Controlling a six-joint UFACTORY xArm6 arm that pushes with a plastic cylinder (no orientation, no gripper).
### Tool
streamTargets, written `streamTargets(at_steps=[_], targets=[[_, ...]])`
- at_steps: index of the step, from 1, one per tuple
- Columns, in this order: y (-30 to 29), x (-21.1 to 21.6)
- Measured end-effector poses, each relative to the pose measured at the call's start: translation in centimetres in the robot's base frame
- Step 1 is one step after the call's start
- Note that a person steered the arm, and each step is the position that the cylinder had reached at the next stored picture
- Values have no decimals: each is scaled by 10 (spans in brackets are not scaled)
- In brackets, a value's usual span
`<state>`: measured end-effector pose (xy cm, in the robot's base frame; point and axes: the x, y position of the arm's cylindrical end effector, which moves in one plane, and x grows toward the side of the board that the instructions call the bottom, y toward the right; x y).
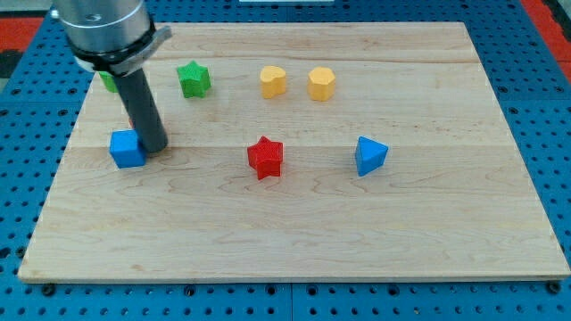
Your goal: Place the red circle in between red star and blue cube
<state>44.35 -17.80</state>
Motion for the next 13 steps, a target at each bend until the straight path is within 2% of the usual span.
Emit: streamTargets(at_steps=[2,3,4,6,7,8,9,11,12,13], targets=[[62,-14],[37,-49],[-8,-58],[-47,-63],[-81,-63],[-77,-51],[-17,-44],[33,-6],[29,-5],[-2,-5]])
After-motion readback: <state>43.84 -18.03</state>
